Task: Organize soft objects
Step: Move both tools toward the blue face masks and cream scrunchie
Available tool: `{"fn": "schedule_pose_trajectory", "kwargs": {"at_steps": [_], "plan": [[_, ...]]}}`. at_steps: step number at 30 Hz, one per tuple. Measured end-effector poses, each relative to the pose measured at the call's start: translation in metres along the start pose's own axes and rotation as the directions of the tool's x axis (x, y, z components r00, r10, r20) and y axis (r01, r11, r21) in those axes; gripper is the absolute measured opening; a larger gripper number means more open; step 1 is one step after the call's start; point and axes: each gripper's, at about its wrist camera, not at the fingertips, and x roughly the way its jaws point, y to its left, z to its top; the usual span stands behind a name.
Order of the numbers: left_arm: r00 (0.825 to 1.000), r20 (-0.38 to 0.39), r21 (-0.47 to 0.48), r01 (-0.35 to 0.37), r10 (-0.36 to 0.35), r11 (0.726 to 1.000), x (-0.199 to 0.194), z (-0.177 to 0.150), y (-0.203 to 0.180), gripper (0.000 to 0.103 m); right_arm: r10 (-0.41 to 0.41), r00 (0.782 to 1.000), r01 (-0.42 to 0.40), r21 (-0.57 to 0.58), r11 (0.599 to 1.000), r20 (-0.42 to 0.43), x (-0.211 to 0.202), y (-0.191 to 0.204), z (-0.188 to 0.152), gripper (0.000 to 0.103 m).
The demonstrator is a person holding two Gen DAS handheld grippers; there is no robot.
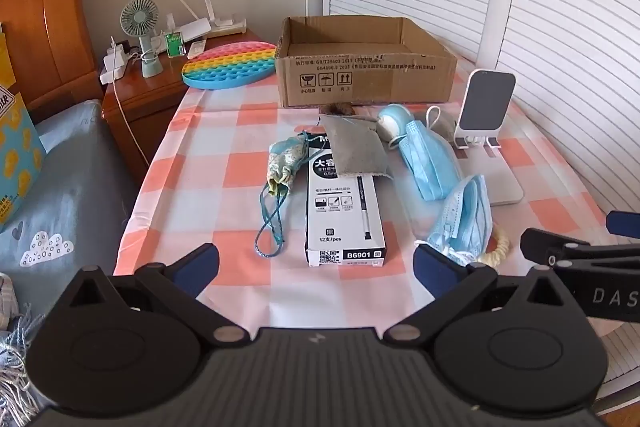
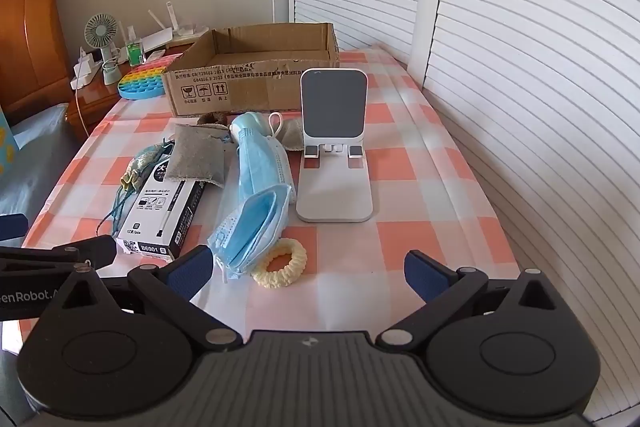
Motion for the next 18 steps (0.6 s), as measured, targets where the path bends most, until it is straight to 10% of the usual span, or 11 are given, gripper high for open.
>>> {"fn": "schedule_pose_trajectory", "kwargs": {"at_steps": [18], "plan": [[1.000,-0.018,-0.009,0.002,-0.002,1.000,0.000,-0.002,0.002,0.102,0.009,1.000,-0.009,-0.009,1.000,0.005,-0.003,0.003,0.000,0.103]]}}
